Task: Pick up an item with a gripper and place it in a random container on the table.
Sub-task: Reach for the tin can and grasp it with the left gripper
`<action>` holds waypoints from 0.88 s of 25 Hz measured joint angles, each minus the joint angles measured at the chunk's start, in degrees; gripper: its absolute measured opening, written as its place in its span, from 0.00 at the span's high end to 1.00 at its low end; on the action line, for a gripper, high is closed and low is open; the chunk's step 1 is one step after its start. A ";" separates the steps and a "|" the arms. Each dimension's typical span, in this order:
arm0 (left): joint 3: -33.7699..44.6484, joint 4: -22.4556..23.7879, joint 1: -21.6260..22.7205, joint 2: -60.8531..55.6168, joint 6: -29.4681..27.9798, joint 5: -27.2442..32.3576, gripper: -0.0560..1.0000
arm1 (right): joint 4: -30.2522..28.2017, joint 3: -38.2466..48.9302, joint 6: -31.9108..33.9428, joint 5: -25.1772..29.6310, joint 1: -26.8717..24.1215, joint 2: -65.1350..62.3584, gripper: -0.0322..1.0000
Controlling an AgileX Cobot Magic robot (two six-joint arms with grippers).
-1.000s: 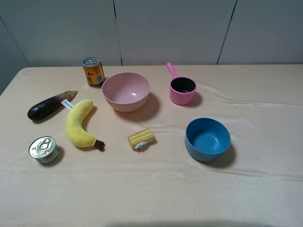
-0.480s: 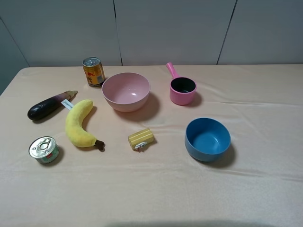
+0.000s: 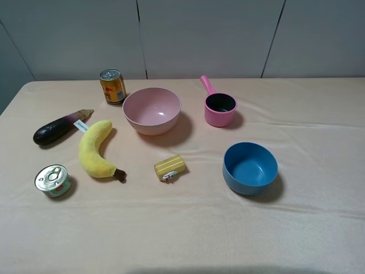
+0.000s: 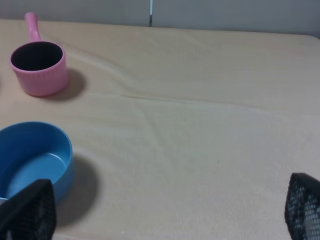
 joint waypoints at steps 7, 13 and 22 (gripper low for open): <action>0.00 0.00 0.00 0.00 0.00 0.00 0.01 | 0.00 0.00 0.00 0.00 0.00 0.00 0.30; 0.00 0.00 0.00 0.00 0.00 0.00 0.01 | 0.00 0.00 0.00 0.00 0.00 0.00 0.30; 0.00 0.00 0.00 0.00 0.00 0.00 0.01 | 0.00 0.00 0.00 0.00 0.00 0.00 0.30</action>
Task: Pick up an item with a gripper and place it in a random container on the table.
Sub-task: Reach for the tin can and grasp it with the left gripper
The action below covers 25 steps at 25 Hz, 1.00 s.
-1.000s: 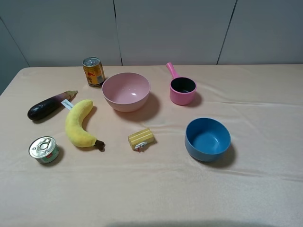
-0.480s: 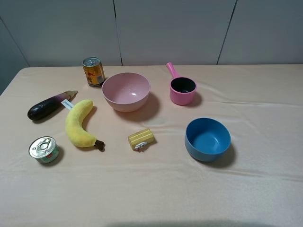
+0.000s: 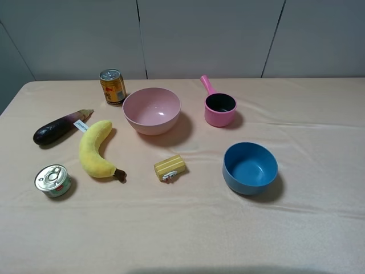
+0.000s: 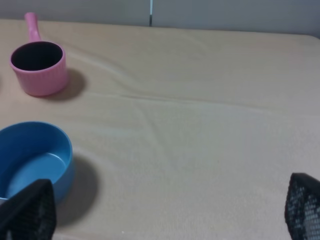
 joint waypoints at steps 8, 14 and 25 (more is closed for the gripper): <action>0.00 0.00 0.00 0.00 0.00 0.00 0.01 | 0.00 0.00 0.00 0.00 0.00 0.00 0.30; -1.04 0.00 0.00 4.39 0.00 -2.49 0.01 | 0.00 0.00 0.00 0.00 0.00 0.00 0.30; -1.31 0.00 -0.32 20.67 3.54 -12.48 0.01 | 0.00 0.00 0.00 0.00 0.00 0.00 0.30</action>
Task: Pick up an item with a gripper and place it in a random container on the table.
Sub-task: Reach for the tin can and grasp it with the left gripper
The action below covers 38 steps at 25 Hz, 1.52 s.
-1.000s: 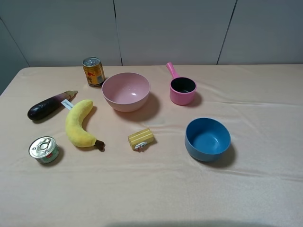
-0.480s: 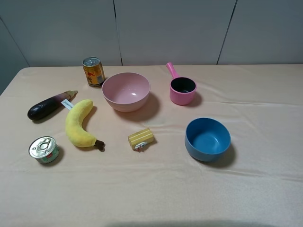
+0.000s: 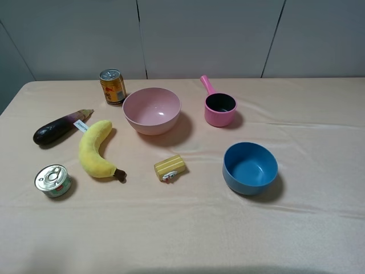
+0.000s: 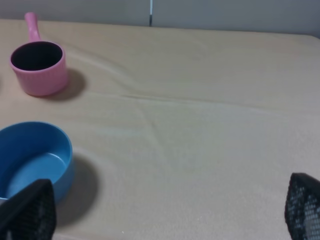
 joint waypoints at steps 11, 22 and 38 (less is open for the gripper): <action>-4.08 1.14 -7.96 17.38 0.55 -3.32 0.01 | 0.00 0.00 0.00 0.00 0.00 0.00 0.30; -11.50 1.24 -7.96 37.94 0.55 -3.54 0.01 | 0.00 0.00 0.00 0.00 0.00 0.00 0.30; -12.65 5.93 -7.96 53.03 0.55 -1.89 0.01 | 0.00 0.00 0.00 0.00 0.00 0.00 0.30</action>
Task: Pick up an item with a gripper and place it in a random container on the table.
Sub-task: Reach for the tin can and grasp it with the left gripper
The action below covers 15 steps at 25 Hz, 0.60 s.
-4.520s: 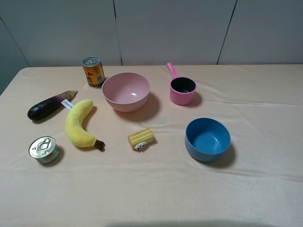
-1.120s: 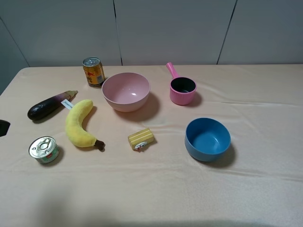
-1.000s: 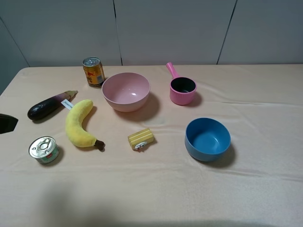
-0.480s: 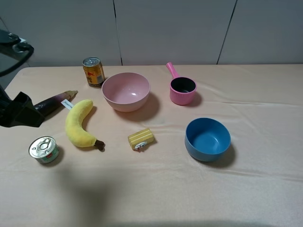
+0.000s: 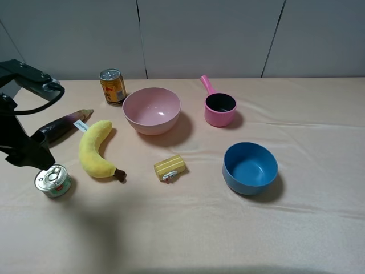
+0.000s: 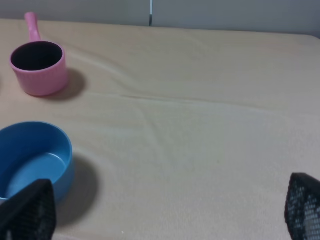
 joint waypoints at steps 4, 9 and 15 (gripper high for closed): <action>0.00 0.16 0.00 3.50 -0.05 -1.83 0.01 | 0.00 0.00 0.00 0.00 0.00 0.00 0.30; 0.00 1.13 0.00 8.27 -0.05 -3.99 0.01 | 0.00 0.00 0.00 0.00 0.00 0.00 0.30; -0.05 1.56 0.00 12.75 -0.05 -5.87 0.01 | 0.00 0.00 0.00 0.00 0.00 0.00 0.30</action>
